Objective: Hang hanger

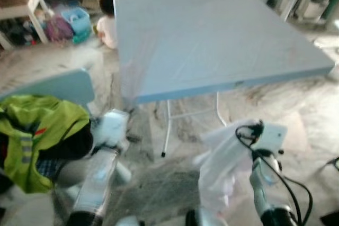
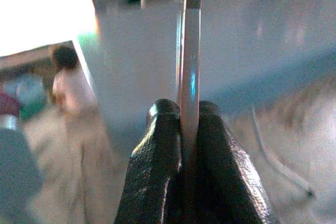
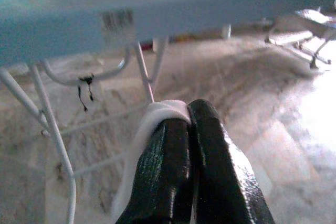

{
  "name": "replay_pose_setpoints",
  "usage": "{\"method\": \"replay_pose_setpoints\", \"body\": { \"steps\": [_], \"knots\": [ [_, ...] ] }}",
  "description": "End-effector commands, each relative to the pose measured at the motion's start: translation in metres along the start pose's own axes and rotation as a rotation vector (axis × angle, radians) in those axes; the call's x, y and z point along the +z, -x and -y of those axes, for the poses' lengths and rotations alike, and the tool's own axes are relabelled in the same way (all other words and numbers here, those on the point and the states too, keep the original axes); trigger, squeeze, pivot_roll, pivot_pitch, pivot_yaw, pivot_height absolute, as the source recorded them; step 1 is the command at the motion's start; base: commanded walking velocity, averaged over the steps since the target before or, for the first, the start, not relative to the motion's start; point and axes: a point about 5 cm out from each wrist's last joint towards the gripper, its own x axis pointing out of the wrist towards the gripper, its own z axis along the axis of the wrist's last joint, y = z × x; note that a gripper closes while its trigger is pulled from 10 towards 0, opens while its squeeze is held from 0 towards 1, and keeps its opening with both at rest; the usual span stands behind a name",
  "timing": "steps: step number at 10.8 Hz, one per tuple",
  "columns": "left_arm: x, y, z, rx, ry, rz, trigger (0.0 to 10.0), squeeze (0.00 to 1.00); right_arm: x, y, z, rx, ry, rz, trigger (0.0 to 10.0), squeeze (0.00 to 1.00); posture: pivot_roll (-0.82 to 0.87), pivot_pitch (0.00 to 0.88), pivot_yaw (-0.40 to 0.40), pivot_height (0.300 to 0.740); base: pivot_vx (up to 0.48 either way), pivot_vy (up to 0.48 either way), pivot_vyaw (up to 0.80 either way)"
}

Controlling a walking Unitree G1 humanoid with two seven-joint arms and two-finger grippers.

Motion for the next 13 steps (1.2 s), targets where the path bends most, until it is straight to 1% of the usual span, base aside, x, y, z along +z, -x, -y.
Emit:
{"method": "replay_pose_setpoints", "body": {
  "steps": [1, 2, 3, 4, 6, 7, 9, 11, 12, 13],
  "knots": [
    [0.003, -0.001, -0.016, 0.044, -0.019, 0.017, 10.0, 0.00, 0.017, -0.010, -0.011, 0.041, -0.010, 0.074, 10.0, 0.00, 0.04, 0.050, -0.004, 0.740, 0.000, -0.435, 0.00],
    [0.004, -0.002, -0.019, 0.062, -0.017, 0.020, 10.0, 0.00, 0.021, -0.013, -0.012, 0.055, -0.008, 0.079, 10.0, 0.00, 0.05, 0.055, -0.012, 0.740, 0.000, -0.439, 0.00],
    [0.003, 0.001, -0.024, 0.095, -0.019, 0.023, 10.0, 0.00, 0.027, -0.020, -0.013, 0.076, 0.002, 0.085, 10.0, 0.00, 0.07, 0.062, -0.031, 0.740, 0.000, -0.469, 0.00],
    [0.000, 0.008, -0.027, 0.128, -0.013, 0.015, 10.0, 0.00, 0.031, -0.025, -0.013, 0.086, 0.004, 0.090, 10.0, 0.00, 0.08, 0.070, -0.042, 0.740, 0.000, -0.469, 0.00],
    [-0.001, 0.011, -0.025, 0.130, -0.011, 0.016, 10.0, 0.00, 0.032, -0.027, -0.018, 0.098, 0.002, 0.090, 10.0, 0.00, 0.09, 0.074, -0.047, 0.740, 0.000, -0.459, 0.00],
    [-0.001, 0.010, -0.025, 0.128, -0.011, 0.016, 10.0, 0.00, 0.032, -0.026, -0.022, 0.113, -0.001, 0.095, 10.0, 0.00, 0.09, 0.074, -0.047, 0.740, 0.000, -0.458, 0.00],
    [0.002, 0.006, -0.029, 0.139, -0.016, 0.027, 10.0, 0.00, 0.034, -0.027, -0.021, 0.118, 0.009, 0.100, 10.0, 0.00, 0.08, 0.082, -0.049, 0.740, 0.000, -0.456, 0.00],
    [0.001, 0.007, -0.030, 0.187, -0.016, 0.026, 10.0, 0.00, 0.037, -0.031, -0.019, 0.119, 0.017, 0.107, 10.0, 0.00, 0.08, 0.086, -0.056, 0.740, 0.000, 0.000, 0.00],
    [0.001, 0.009, -0.032, 0.200, -0.002, 0.030, 10.0, 0.00, 0.039, -0.031, -0.018, 0.121, 0.016, 0.113, 10.0, 0.00, 0.08, 0.091, -0.061, 0.740, 0.000, 0.000, 0.00],
    [0.003, 0.010, -0.034, 0.221, -0.008, 0.049, 10.0, 0.00, 0.041, -0.031, -0.019, 0.129, 0.016, 0.119, 10.0, 0.00, 0.08, 0.093, -0.065, 0.740, 0.000, 0.000, 0.00]
  ]
}}
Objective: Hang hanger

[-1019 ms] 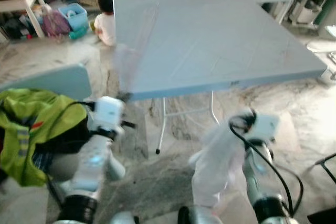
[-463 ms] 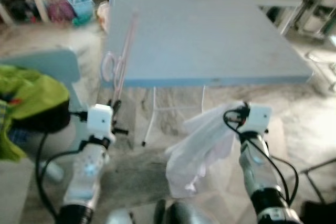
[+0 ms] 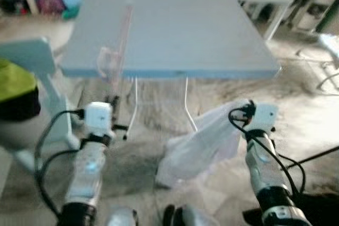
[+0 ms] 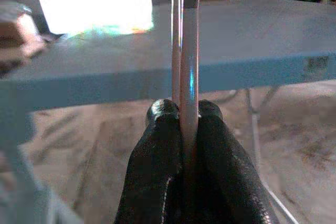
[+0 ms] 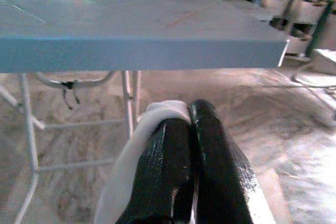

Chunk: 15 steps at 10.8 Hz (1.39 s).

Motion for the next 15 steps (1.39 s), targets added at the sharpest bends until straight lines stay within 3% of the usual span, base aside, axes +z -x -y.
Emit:
{"method": "replay_pose_setpoints", "body": {
  "steps": [1, 9, 11, 12, 14, 15],
  "knots": [
    [0.009, -0.001, -0.002, 0.020, -0.010, 0.052, 10.0, 0.00, 0.013, -0.005, -0.003, 0.018, -0.002, 0.054, 10.0, 0.00, 0.08, 0.096, -0.067, 0.740, 0.000, 0.000, 0.00],
    [0.011, 0.002, -0.008, 0.039, -0.002, 0.072, 10.0, 0.00, 0.019, -0.011, -0.012, 0.080, 0.019, 0.076, 10.0, 0.00, 0.09, 0.109, -0.073, 0.740, 0.423, 0.000, 0.00],
    [0.014, 0.002, -0.009, 0.032, -0.012, 0.086, 10.0, 0.00, 0.030, -0.016, -0.015, 0.105, 0.045, 0.122, 10.0, 0.00, 0.09, 0.110, -0.073, 0.740, 0.431, 0.000, 0.00],
    [0.015, 0.001, -0.009, 0.033, -0.016, 0.092, 10.0, 0.00, 0.046, -0.022, -0.021, 0.167, 0.097, 0.185, 10.0, 0.00, 0.09, 0.112, -0.073, 0.740, 0.428, 0.000, 0.00],
    [0.014, -0.002, -0.006, 0.048, -0.016, 0.080, 10.0, 0.00, 0.118, -0.050, -0.051, 0.388, 0.136, 0.393, 10.0, 0.00, 0.09, 0.106, -0.075, 0.740, 0.343, 0.324, 0.00],
    [0.014, -0.003, -0.006, 0.053, -0.017, 0.084, 10.0, 0.00, 0.147, -0.060, -0.057, 0.420, 0.143, 0.462, 10.0, 0.00, 0.10, 0.101, -0.083, 0.740, 0.285, 0.386, 0.00]
  ]
}}
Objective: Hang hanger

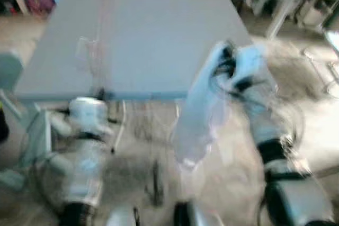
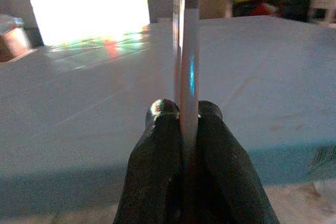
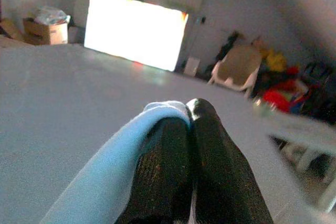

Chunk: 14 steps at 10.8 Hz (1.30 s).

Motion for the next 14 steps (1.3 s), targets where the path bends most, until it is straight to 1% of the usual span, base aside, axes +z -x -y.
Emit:
{"method": "replay_pose_setpoints", "body": {
  "steps": [1, 2, 3, 4, 5, 6, 7, 8, 9, 10, 11, 12, 13, 14],
  "knots": [
    [0.003, 0.000, -0.013, 0.042, -0.036, 0.018, 10.0, 0.00, 0.038, -0.024, 0.004, 0.003, -0.012, 0.141, 10.0, 0.00, 0.11, 0.099, -0.085, 0.740, 0.274, 0.394, 0.00],
    [0.002, 0.000, -0.014, 0.056, -0.040, 0.010, 10.0, 0.00, 0.052, -0.035, 0.002, 0.029, -0.019, 0.190, 10.0, 0.00, 0.11, 0.099, -0.089, 0.740, 0.000, 0.382, 0.64],
    [0.002, 0.001, -0.012, 0.057, -0.043, 0.011, 10.0, 0.00, 0.067, -0.049, -0.002, 0.032, -0.039, 0.232, 10.0, 0.00, 0.12, 0.099, -0.090, 0.740, 0.000, 0.000, 0.71],
    [0.001, 0.001, -0.007, 0.049, -0.042, 0.013, 10.0, 0.00, 0.095, -0.071, -0.013, 0.077, -0.068, 0.292, 10.0, 0.00, 0.12, 0.099, -0.090, 0.740, 0.000, 0.000, 0.60],
    [0.002, 0.000, -0.005, 0.041, -0.043, 0.017, 10.0, 0.00, 0.113, -0.085, -0.019, 0.098, -0.075, 0.307, 10.0, 0.00, 0.12, 0.098, -0.095, 0.740, 0.000, 0.000, 0.46],
    [0.003, -0.001, -0.003, 0.042, -0.044, 0.026, 10.0, 0.00, 0.151, -0.104, -0.025, 0.106, -0.084, 0.361, 10.0, 0.00, 0.13, 0.098, -0.107, 0.740, 0.000, 0.000, 0.00],
    [0.004, 0.000, -0.003, 0.060, -0.050, 0.032, 10.0, 0.00, 0.189, -0.113, -0.022, 0.056, -0.103, 0.436, 10.0, 0.00, 0.15, 0.099, -0.129, 0.740, 0.000, 0.000, 0.00],
    [0.004, 0.005, -0.004, 0.089, -0.050, 0.030, 10.0, 0.00, 0.230, -0.117, -0.011, -0.030, -0.200, 0.536, 10.0, 0.00, 0.17, 0.099, -0.143, 0.740, 0.000, 0.000, 0.00],
    [0.003, 0.007, -0.004, 0.100, -0.050, 0.027, 10.0, 0.00, 0.235, -0.117, -0.008, -0.045, -0.221, 0.554, 10.0, 0.00, 0.18, 0.103, -0.151, 0.740, 0.000, 0.000, 0.00],
    [0.002, 0.011, -0.003, 0.109, -0.054, 0.022, 10.0, 0.00, 0.221, -0.118, -0.012, -0.039, -0.231, 0.522, 10.0, 0.00, 0.18, 0.109, -0.152, 0.740, 0.000, 0.000, 0.00],
    [0.001, 0.012, -0.003, 0.110, -0.057, 0.020, 10.0, 0.00, 0.192, -0.118, -0.021, -0.012, -0.214, 0.435, 10.0, 0.00, 0.18, 0.112, -0.151, 0.740, 0.000, 0.000, 0.00],
    [0.002, 0.012, -0.001, 0.091, -0.059, 0.029, 10.0, 0.00, 0.168, -0.115, -0.025, 0.006, -0.201, 0.370, 10.0, 0.00, 0.17, 0.118, -0.148, 0.740, 0.000, 0.000, 0.00],
    [0.004, 0.011, -0.001, 0.073, -0.061, 0.036, 10.0, 0.00, 0.127, -0.105, -0.024, 0.021, -0.191, 0.284, 10.0, 0.00, 0.17, 0.120, -0.140, 0.740, 0.000, 0.000, 0.00],
    [0.005, 0.010, 0.000, 0.067, -0.056, 0.039, 10.0, 0.00, 0.102, -0.094, -0.014, -0.007, -0.192, 0.236, 10.0, 0.00, 0.16, 0.120, -0.134, 0.740, 0.000, 0.000, 0.00]
  ]
}}
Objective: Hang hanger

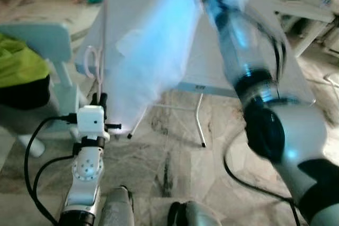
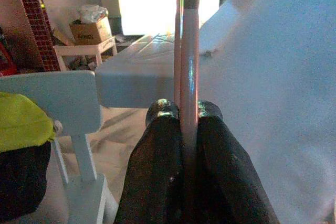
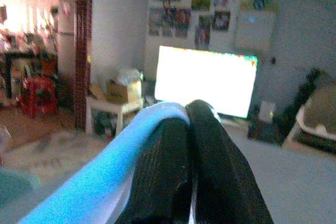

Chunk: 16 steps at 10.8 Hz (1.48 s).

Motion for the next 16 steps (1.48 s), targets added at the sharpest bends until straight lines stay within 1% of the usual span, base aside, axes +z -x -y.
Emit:
{"method": "replay_pose_setpoints", "body": {
  "steps": [1, 2, 3, 4, 5, 6, 8, 9, 10, 11, 12, 13, 16],
  "knots": [
    [0.005, -0.003, 0.003, -0.017, 0.001, 0.021, 10.0, 0.00, 0.000, 0.012, 0.023, -0.062, 0.005, 0.041, 10.0, 0.00, 0.15, 0.121, -0.125, 0.740, 0.000, 0.000, 0.00],
    [0.004, -0.003, 0.001, -0.021, -0.004, 0.017, 10.0, 0.00, -0.025, 0.037, 0.036, -0.092, 0.036, -0.006, 10.0, 0.00, 0.14, 0.127, -0.117, 0.740, 0.000, 0.000, 0.00],
    [0.003, -0.002, 0.000, -0.029, -0.006, 0.013, 10.0, 0.00, -0.036, 0.049, 0.042, -0.119, 0.037, -0.035, 10.0, 0.00, 0.13, 0.130, -0.105, 0.740, 0.000, 0.000, 0.00],
    [0.003, 0.000, -0.001, -0.056, -0.007, 0.017, 10.0, 0.00, -0.049, 0.069, 0.053, -0.124, 0.079, -0.078, 10.0, 0.00, 0.12, 0.130, -0.092, 0.740, 0.000, 0.000, 0.00],
    [0.004, -0.001, -0.001, -0.066, -0.010, 0.020, 10.0, 0.00, -0.052, 0.077, 0.056, -0.099, 0.101, -0.098, 10.0, 0.00, 0.11, 0.126, -0.089, 0.740, 0.000, 0.000, 0.00],
    [0.005, -0.004, -0.002, -0.074, -0.012, 0.032, 10.0, 0.00, -0.049, 0.078, 0.058, -0.071, 0.127, -0.096, 10.0, 0.00, 0.11, 0.121, -0.091, 0.740, 0.345, 0.000, 0.00],
    [0.006, -0.007, -0.002, -0.064, -0.008, 0.040, 10.0, 0.00, -0.026, 0.058, 0.054, -0.050, 0.144, -0.023, 10.0, 0.00, 0.11, 0.112, -0.096, 0.740, 0.369, 0.000, 0.00],
    [0.007, -0.007, 0.000, -0.065, -0.004, 0.041, 10.0, 0.00, -0.001, 0.037, 0.048, -0.035, 0.142, 0.059, 10.0, 0.00, 0.12, 0.108, -0.097, 0.740, 0.368, 0.000, 0.00],
    [0.008, -0.007, 0.002, -0.074, 0.001, 0.050, 10.0, 0.00, 0.033, 0.012, 0.036, -0.008, 0.123, 0.166, 10.0, 0.00, 0.12, 0.101, -0.103, 0.740, 0.409, 0.000, 0.00],
    [0.008, -0.008, 0.001, -0.069, 0.000, 0.053, 10.0, 0.00, 0.051, 0.001, 0.027, 0.015, 0.113, 0.219, 10.0, 0.00, 0.13, 0.097, -0.109, 0.740, 0.454, 0.000, 0.00],
    [0.008, -0.009, 0.000, -0.058, 0.001, 0.058, 10.0, 0.00, 0.058, -0.005, 0.022, 0.029, 0.110, 0.236, 10.0, 0.00, 0.13, 0.096, -0.113, 0.740, 0.454, 0.000, 0.00],
    [0.008, -0.008, 0.000, -0.053, 0.002, 0.058, 10.0, 0.00, 0.060, -0.008, 0.017, 0.039, 0.096, 0.239, 10.0, 0.00, 0.14, 0.094, -0.118, 0.740, 0.454, 0.000, 0.00],
    [0.007, -0.007, 0.004, -0.055, 0.009, 0.056, 10.0, 0.00, 0.056, -0.009, 0.012, 0.057, 0.090, 0.231, 10.0, 0.00, 0.14, 0.098, -0.119, 0.740, 0.450, 0.000, 0.00]
  ]
}}
